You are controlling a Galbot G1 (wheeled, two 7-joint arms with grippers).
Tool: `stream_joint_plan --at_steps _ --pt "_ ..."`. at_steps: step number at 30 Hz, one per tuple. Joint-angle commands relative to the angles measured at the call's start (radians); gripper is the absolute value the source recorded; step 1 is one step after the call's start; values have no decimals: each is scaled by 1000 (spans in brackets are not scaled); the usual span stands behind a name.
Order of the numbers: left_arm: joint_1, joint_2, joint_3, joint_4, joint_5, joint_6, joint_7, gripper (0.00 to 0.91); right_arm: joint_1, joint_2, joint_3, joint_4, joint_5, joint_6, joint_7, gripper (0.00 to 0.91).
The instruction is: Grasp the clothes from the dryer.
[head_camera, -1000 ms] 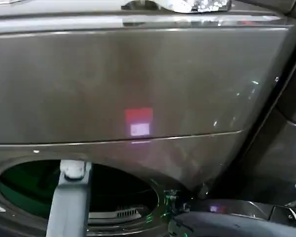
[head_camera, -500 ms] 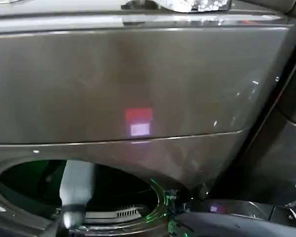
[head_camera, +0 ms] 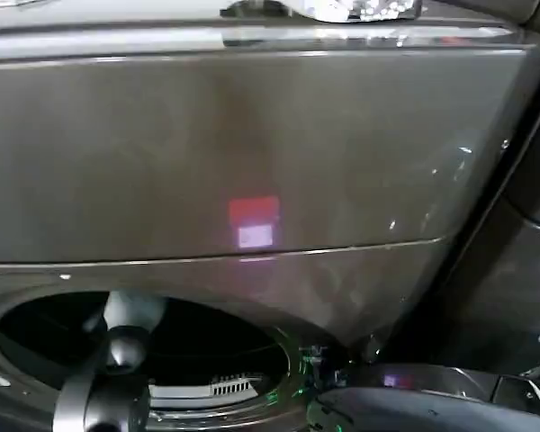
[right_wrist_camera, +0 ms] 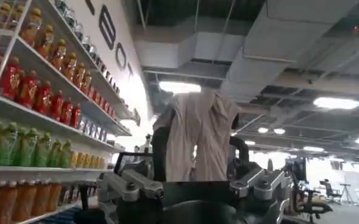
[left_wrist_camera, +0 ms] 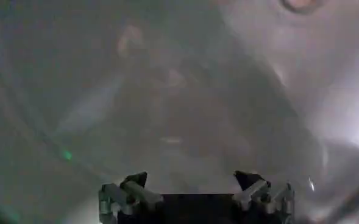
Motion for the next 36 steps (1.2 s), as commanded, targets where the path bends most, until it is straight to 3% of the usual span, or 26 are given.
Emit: stream_joint_plan --at_steps 1,20,28,36 --pt "-45 12 29 50 146 -177 286 907 5 20 -25 9 -6 8 0 907" --pt "-74 37 79 151 133 -117 357 907 18 25 -68 -17 -28 43 -2 907" --pt "-81 36 76 199 238 -32 114 907 23 32 -80 -14 -33 50 -3 907" --pt "-90 32 70 242 276 -31 41 907 32 45 -99 -18 -50 61 -4 907"
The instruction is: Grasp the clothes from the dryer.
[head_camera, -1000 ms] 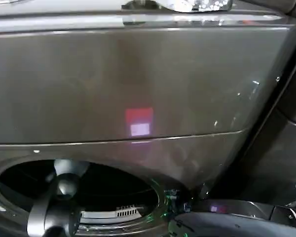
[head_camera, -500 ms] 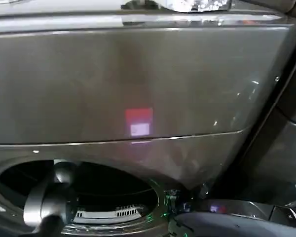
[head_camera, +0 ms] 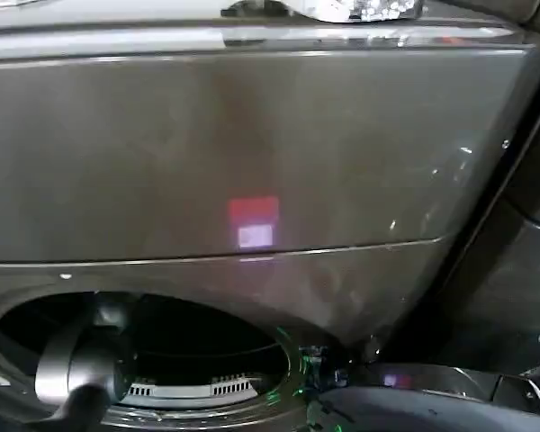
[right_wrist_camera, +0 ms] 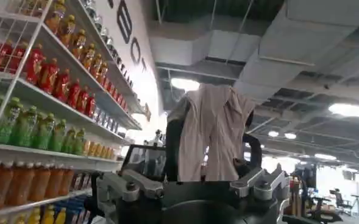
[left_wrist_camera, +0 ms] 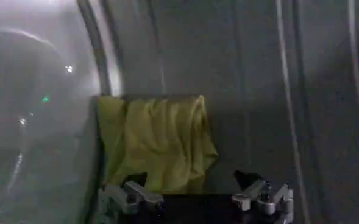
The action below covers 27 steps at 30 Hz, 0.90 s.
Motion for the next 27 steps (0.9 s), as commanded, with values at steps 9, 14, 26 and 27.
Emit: stream_joint_plan --at_steps 9,14,26,27 --pt "-14 10 -22 102 53 15 -183 907 5 5 -19 -10 -15 14 0 907" --pt "-20 16 -34 119 42 -12 -205 102 4 4 -21 -18 -17 20 0 907" --pt "-26 17 -34 118 35 -57 -192 0 6 7 -28 -21 -21 24 1 907" --pt "-26 17 -34 115 33 -60 -188 0 6 8 -28 -20 -21 25 1 907"
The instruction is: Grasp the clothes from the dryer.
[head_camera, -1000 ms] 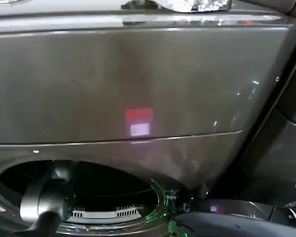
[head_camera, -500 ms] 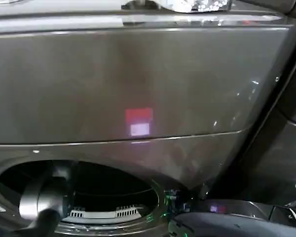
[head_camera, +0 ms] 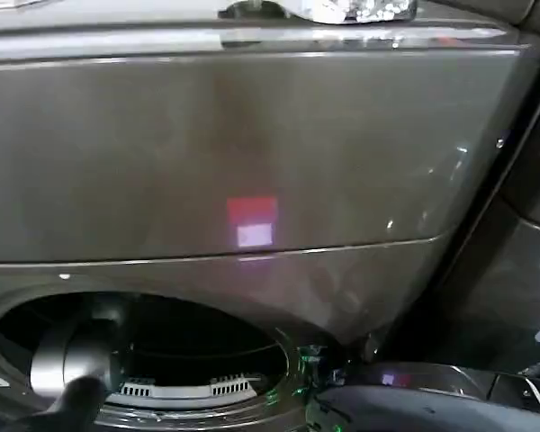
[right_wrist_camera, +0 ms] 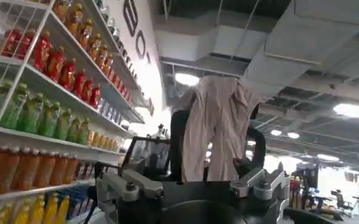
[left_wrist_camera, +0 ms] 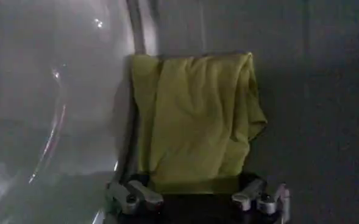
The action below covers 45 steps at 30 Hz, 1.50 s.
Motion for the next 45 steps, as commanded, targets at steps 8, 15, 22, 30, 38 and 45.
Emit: stream_joint_plan --at_steps 8,15,22,30,38,45 --pt "40 -17 -10 -101 -196 -2 -15 0 11 -4 -5 10 -1 -5 -1 907" --pt "131 -42 23 -322 -482 146 -237 0 26 6 -13 27 3 -11 2 907" --pt "208 -67 28 -504 -794 360 -420 0 23 12 -4 67 4 -36 17 907" --pt "269 -133 35 -603 -1169 426 -742 0 35 22 -3 179 33 -207 55 907" --pt "306 -178 23 -665 -1423 454 -844 0 40 22 -29 138 -27 -71 40 907" --pt "336 -197 24 -692 -1421 433 -862 0 27 26 -31 126 -40 -51 41 907"
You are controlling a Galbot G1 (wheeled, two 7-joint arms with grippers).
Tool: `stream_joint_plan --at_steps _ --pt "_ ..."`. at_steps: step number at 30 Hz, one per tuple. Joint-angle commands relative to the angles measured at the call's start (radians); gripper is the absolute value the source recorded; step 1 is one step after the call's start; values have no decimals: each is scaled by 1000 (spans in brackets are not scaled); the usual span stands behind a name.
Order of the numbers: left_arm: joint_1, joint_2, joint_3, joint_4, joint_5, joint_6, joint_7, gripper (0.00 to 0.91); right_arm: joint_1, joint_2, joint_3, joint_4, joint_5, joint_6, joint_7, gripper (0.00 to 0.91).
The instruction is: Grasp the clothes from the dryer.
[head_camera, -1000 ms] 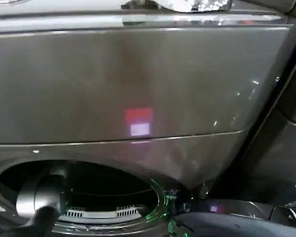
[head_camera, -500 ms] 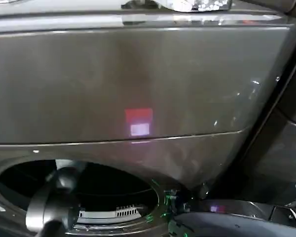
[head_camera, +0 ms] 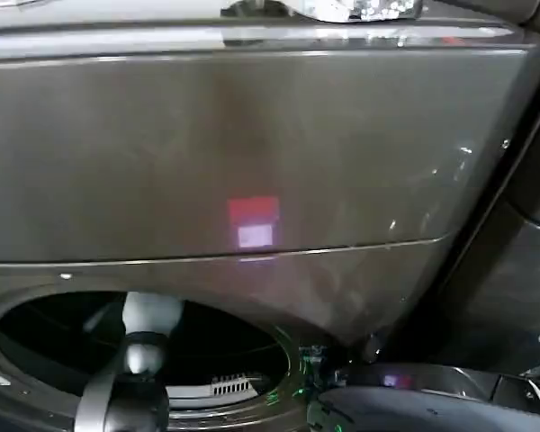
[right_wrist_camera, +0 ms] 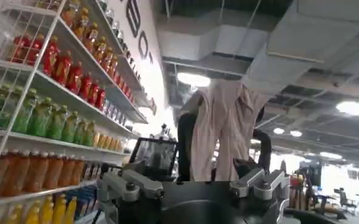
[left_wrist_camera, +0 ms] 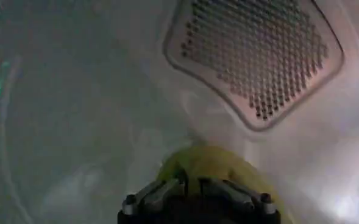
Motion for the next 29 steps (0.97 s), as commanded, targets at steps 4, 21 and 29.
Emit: stream_joint_plan --at_steps 4,21,29 --pt "54 -35 6 -96 -200 23 -119 0 -6 3 -1 0 -13 23 13 907" --pt "63 -21 9 -92 -205 10 -110 0 -18 16 29 42 6 -41 -11 907" --pt "65 -18 12 -95 -202 4 -108 0 -21 20 32 43 5 -42 -7 907"
